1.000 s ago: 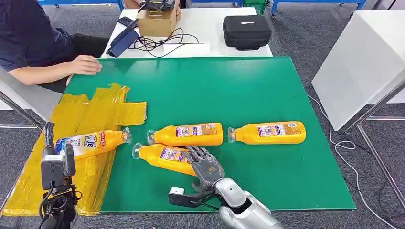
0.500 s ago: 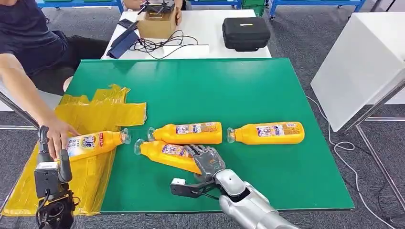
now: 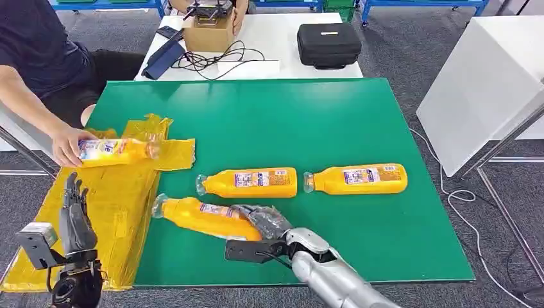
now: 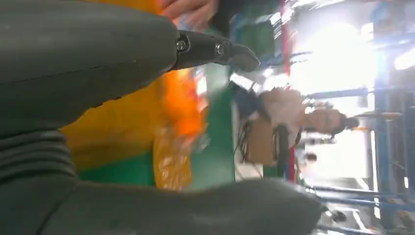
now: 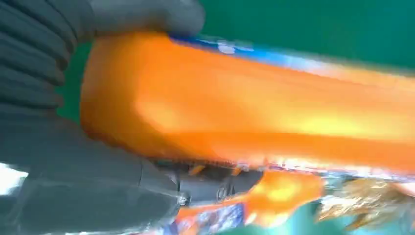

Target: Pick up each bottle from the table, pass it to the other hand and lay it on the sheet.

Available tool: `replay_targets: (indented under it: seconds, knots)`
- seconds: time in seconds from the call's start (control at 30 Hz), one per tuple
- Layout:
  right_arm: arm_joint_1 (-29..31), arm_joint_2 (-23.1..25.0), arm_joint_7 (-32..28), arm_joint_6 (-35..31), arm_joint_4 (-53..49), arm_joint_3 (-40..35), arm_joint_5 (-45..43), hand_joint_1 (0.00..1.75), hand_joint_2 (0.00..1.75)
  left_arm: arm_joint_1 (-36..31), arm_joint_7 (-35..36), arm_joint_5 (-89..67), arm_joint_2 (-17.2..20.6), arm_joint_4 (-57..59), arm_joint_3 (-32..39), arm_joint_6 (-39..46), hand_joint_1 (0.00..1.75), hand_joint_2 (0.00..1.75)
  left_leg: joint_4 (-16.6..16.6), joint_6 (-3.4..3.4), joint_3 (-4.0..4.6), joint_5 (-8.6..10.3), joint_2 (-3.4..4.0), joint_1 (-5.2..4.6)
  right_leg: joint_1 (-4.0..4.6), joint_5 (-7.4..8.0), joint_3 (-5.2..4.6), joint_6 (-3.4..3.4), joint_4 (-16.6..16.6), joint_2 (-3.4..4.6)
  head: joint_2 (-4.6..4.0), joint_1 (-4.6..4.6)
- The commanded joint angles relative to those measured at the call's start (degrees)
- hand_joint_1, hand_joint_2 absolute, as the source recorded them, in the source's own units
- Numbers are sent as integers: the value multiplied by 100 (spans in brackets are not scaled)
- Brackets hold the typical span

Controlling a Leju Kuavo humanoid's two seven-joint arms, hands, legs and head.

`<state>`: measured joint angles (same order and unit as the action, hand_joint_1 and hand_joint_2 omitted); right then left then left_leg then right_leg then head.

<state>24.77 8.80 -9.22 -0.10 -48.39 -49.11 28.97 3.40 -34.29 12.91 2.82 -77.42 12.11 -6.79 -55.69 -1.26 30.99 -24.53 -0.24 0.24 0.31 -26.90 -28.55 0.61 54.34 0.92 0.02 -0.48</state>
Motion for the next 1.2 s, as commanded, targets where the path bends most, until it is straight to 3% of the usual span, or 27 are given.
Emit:
replay_targets:
  seconds: [0.03, 0.1, 0.27, 0.53, 0.7, 0.87, 1.0, 1.1, 1.2]
  knots:
    - [-1045, -956, 87, 49, -3714, 958, -238, 175, 175, 719, 492, 1095, -765, -817, 167, -1307, 0, 175, -27, -5, 35, -28, -19, 7, 6, -25, -15, 20, 5, -32, 0, -2]
    - [-1173, -967, 31, -76, -3958, 1103, -290, 175, 175, 738, 548, 1162, -810, -882, -133, -1445, 0, 175, -7, -4, 72, -7, -14, -1, -5, -7, -59, 10, -4, -18, 0, 0]
    - [-1116, -914, 166, -248, -3719, 1236, -240, 175, 175, 598, 511, 1403, -700, -836, -1008, -1185, 0, 175, -4, -2, 80, -2, -32, -11, -18, -7, -64, 11, -8, -36, 0, 2]
    - [-933, -824, 140, -494, -3006, 1194, -377, 175, 175, 477, 497, 1533, -586, -785, -1536, -1062, 0, 175, -3, 4, 67, -8, -23, -1, -6, -6, -50, 12, -16, -35, 0, 0]
    - [-192, -129, 144, -676, -1387, 644, -491, 175, 175, 100, 544, 1518, -739, -450, -1989, -843, 0, 175, 2, 3, 63, -6, 5, -6, -10, 1, -55, 10, -13, -5, 0, 2]
    - [-42, -20, 116, -649, -1088, 476, -522, 175, 175, 76, 555, 1546, -759, -449, -1997, -846, 0, 175, 1, 4, 65, -7, -7, 0, -4, -2, -50, 11, -15, -18, 0, -2]
    - [416, 789, 119, -535, 248, -13, -473, 175, 175, -26, 635, 1599, -944, -552, -2024, -654, 0, 175, 2, 4, 67, -9, 18, -5, -9, 0, -62, 9, -7, 9, 0, 2]
    - [509, 1120, 69, -480, 655, -489, -415, 175, 175, 177, 693, 1626, -1023, -989, -1932, -510, 0, 175, 0, 5, 70, -9, 17, -4, -7, -1, -66, 6, -4, 10, 0, 2]
    - [442, 1120, 231, -544, 507, -1120, -517, 175, 175, 430, 767, 1620, -1107, -1374, -1819, -490, 0, 175, -3, 5, 73, -13, 18, 1, -1, -4, -69, 7, -3, 10, 0, 0]
